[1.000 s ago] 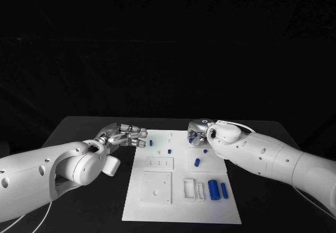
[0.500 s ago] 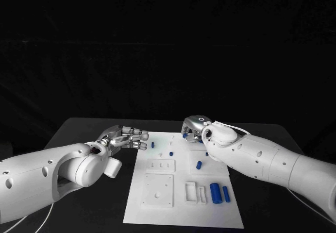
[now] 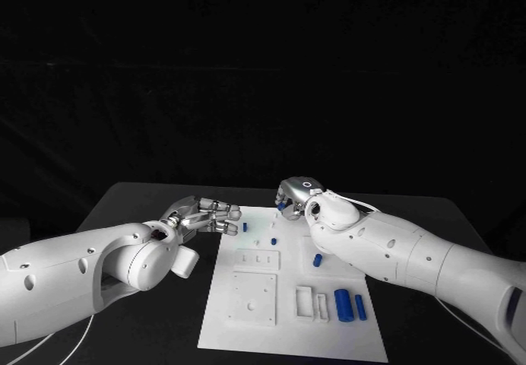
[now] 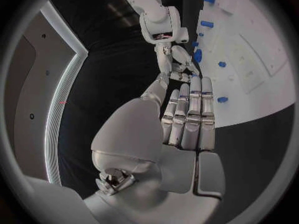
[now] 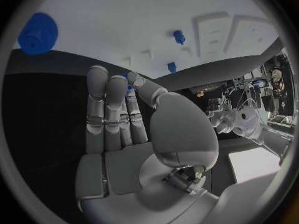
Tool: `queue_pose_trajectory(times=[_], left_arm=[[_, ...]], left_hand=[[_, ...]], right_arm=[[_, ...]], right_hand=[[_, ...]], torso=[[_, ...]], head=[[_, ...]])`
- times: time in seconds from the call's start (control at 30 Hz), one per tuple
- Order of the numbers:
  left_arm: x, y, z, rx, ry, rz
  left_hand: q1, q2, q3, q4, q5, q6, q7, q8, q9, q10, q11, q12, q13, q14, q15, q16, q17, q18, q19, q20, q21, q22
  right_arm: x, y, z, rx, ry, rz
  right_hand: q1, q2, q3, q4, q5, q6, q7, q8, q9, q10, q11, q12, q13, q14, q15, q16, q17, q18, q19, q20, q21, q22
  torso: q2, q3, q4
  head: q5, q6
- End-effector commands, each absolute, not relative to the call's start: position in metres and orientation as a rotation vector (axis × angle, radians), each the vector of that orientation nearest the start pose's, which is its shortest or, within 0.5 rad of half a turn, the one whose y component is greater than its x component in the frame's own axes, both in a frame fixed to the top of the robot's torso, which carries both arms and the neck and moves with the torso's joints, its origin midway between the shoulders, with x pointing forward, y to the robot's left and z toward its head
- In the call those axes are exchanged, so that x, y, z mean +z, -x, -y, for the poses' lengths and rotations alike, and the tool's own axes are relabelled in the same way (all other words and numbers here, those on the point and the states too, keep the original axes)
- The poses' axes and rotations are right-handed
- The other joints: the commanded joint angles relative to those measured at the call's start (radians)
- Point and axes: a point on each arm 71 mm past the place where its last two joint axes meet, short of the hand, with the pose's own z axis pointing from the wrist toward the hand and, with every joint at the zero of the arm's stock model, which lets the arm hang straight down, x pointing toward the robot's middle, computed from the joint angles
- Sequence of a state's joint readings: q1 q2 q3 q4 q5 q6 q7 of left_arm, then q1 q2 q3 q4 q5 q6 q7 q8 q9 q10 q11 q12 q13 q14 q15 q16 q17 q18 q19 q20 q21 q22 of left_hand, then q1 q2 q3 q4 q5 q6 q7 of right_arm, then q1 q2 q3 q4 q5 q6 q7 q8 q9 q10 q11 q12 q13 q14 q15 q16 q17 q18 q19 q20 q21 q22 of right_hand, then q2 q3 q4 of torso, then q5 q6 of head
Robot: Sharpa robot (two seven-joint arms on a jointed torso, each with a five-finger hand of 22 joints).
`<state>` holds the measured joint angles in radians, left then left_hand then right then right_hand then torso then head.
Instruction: Assemble the parts on the task board
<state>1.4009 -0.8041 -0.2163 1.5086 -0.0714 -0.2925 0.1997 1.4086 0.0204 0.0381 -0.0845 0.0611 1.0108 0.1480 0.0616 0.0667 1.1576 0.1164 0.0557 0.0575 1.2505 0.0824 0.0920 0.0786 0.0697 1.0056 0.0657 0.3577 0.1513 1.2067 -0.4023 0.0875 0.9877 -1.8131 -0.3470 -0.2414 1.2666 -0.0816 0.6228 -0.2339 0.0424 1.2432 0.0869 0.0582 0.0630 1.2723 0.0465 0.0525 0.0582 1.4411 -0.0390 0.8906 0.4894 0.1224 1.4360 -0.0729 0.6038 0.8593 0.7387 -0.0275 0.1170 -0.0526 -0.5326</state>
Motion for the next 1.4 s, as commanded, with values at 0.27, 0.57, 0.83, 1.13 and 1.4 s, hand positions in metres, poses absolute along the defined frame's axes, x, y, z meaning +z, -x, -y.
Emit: queue_pose_trajectory(times=[0.27,0.57,0.83,1.13,1.4], left_arm=[[-0.155,-0.503,-0.185,-1.419,0.961,-1.683],[-0.155,-0.503,-0.183,-1.423,0.958,-1.685],[-0.155,-0.503,-0.181,-1.429,0.954,-1.689],[-0.155,-0.503,-0.181,-1.429,0.952,-1.689],[-0.153,-0.503,-0.179,-1.438,0.947,-1.687]], left_hand=[[-0.001,0.007,0.001,-0.007,0.000,-0.007,0.001,0.001,0.000,-0.009,0.001,0.003,0.001,-0.005,0.003,-0.002,0.000,0.002,-0.006,0.002,0.006,0.000],[-0.004,0.008,-0.001,-0.008,-0.001,-0.008,0.001,0.001,0.000,-0.009,0.002,0.003,0.001,-0.004,0.003,-0.002,0.000,0.002,-0.007,0.002,0.008,0.000],[-0.003,0.008,-0.001,-0.009,-0.002,-0.008,0.001,0.001,0.000,-0.010,0.001,0.004,0.001,-0.005,0.003,-0.002,0.000,0.002,-0.007,0.002,0.008,-0.001],[-0.002,0.009,-0.002,-0.011,-0.002,-0.008,0.001,0.001,0.000,-0.010,0.002,0.003,0.001,-0.005,0.003,-0.002,0.000,0.002,-0.008,0.002,0.009,-0.002],[-0.002,0.009,-0.002,-0.011,-0.002,-0.008,0.001,0.001,0.000,-0.010,0.002,0.003,0.001,-0.005,0.003,-0.002,0.000,0.002,-0.008,0.002,0.009,-0.002]], right_arm=[[-0.165,-0.587,0.123,0.252,0.234,-1.432],[-0.171,-0.588,0.121,0.244,0.250,-1.451],[-0.175,-0.587,0.117,0.251,0.261,-1.462],[-0.179,-0.586,0.118,0.250,0.271,-1.484],[-0.184,-0.587,0.119,0.243,0.266,-1.496]], right_hand=[[0.007,-0.004,0.005,-0.004,0.005,0.005,0.001,0.005,0.003,0.004,-0.001,0.005,0.001,0.000,-0.008,0.002,-0.001,0.006,0.000,0.001,-0.014,0.014],[0.008,-0.003,0.004,-0.004,0.005,0.005,0.001,0.005,0.003,0.004,-0.001,0.006,0.001,0.000,-0.008,0.002,-0.002,0.006,0.002,0.001,-0.023,0.024],[0.008,-0.003,0.003,-0.005,0.005,0.005,0.001,0.005,0.003,0.004,-0.001,0.006,0.001,0.000,-0.007,0.003,-0.002,0.006,0.004,0.001,-0.030,0.033],[0.007,-0.002,0.003,-0.007,0.005,0.005,0.001,0.005,0.003,0.004,-0.001,0.005,0.001,0.000,-0.007,0.003,-0.004,0.006,0.007,0.001,-0.040,0.043],[0.006,-0.001,0.004,-0.007,0.006,0.005,0.001,0.005,0.003,0.004,-0.001,0.006,0.001,0.000,-0.007,0.003,-0.005,0.007,0.010,0.001,-0.045,0.048]], torso=[[0.003,-0.0055,0.0110],[0.004,-0.0078,0.0126],[0.006,-0.0086,0.0136],[0.006,-0.0095,0.0107],[0.007,-0.0112,0.0112]], head=[[0.002,0.005],[0.003,0.004],[0.008,0.001],[0.014,-0.002],[0.012,-0.002]])
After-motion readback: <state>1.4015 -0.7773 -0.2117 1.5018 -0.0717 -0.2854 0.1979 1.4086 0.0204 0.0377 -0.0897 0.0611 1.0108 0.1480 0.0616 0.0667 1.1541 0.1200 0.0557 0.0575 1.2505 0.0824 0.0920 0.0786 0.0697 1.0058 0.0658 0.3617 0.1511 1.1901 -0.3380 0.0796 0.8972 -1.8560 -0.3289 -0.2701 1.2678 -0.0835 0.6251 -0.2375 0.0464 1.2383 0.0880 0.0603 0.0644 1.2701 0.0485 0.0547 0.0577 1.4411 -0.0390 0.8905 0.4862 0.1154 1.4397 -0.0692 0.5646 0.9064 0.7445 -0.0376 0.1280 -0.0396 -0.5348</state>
